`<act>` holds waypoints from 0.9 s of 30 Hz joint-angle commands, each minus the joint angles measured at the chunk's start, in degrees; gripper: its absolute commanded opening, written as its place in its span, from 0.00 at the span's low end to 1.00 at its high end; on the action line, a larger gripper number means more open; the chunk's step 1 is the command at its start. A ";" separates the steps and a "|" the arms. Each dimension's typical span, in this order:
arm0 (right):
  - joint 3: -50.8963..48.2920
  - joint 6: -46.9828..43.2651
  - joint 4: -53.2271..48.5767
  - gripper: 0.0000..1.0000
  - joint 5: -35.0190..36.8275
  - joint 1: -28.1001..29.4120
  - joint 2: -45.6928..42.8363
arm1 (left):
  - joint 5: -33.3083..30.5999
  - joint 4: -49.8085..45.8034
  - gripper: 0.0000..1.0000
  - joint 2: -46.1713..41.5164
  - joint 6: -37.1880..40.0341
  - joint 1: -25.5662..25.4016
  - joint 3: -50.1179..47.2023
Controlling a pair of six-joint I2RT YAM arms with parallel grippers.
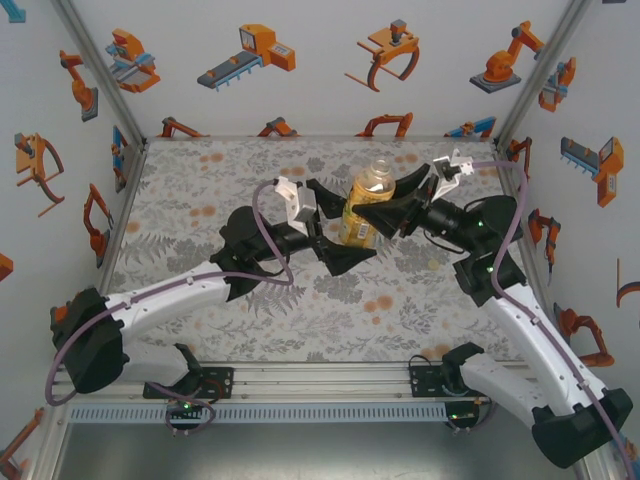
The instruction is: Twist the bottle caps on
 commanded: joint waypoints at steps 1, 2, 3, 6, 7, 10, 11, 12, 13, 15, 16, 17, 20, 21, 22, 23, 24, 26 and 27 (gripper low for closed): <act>-0.33 5.26 11.45 0.16 -3.85 0.67 1.27 | 4.42 2.14 0.98 0.64 -3.16 0.34 3.93; -0.31 5.91 12.91 0.16 -4.48 0.78 1.78 | 4.69 1.25 0.97 0.92 -3.15 0.46 4.69; -0.34 6.47 13.93 0.16 -5.01 0.99 2.13 | 4.84 0.48 0.96 1.05 -3.14 0.43 5.38; 0.39 7.18 15.21 0.16 -6.64 1.47 3.18 | 6.45 -1.06 0.92 1.90 -3.27 0.84 7.03; 0.51 7.12 15.28 0.16 -6.91 1.70 3.25 | 7.00 -1.48 0.90 2.20 -3.48 1.03 7.59; 0.69 7.03 15.44 0.16 -7.44 1.84 3.43 | 7.83 -2.96 0.83 2.78 -3.72 1.63 8.53; 0.76 6.99 15.47 0.16 -7.46 1.84 3.35 | 8.07 -3.60 0.79 2.99 -3.61 1.91 8.73; 0.78 6.98 15.54 0.16 -7.44 1.84 3.32 | 8.25 -3.96 0.77 3.05 -3.54 2.12 8.73; 0.73 6.89 15.52 0.16 -7.47 1.86 3.25 | 8.41 -4.08 0.75 3.19 -3.59 2.31 8.64; 0.90 6.85 15.53 0.16 -7.55 1.84 3.25 | 9.31 -4.40 0.74 3.39 -3.76 2.77 8.68; 0.98 6.90 15.51 0.16 -7.40 1.85 3.23 | 9.59 -4.67 0.74 3.47 -3.85 2.95 8.69; 1.04 6.90 15.56 0.16 -7.41 1.88 3.25 | 9.73 -4.98 0.74 3.67 -3.81 3.10 8.83; 1.04 6.84 15.79 0.16 -7.54 1.93 3.43 | 10.34 -5.19 0.70 4.23 -4.07 3.41 9.21; 1.12 6.91 15.89 0.16 -7.63 1.90 3.48 | 10.60 -4.99 0.69 4.53 -4.29 3.58 9.35; 1.13 6.90 15.85 0.16 -7.71 1.93 3.45 | 10.76 -4.78 0.68 4.87 -4.50 3.59 9.49; 1.13 6.75 15.91 0.16 -7.72 1.93 3.48 | 10.79 -4.59 0.67 5.12 -4.63 3.59 9.65; 1.13 6.77 15.91 0.17 -7.72 1.93 3.43 | 11.00 -4.29 0.65 5.48 -4.68 3.59 9.78; 1.21 6.58 15.87 0.17 -7.70 1.94 3.36 | 11.33 -3.67 0.61 6.01 -5.00 3.68 9.93; 1.20 6.48 15.85 0.17 -7.72 1.93 3.42 | 11.57 -3.32 0.59 6.26 -5.24 3.76 10.02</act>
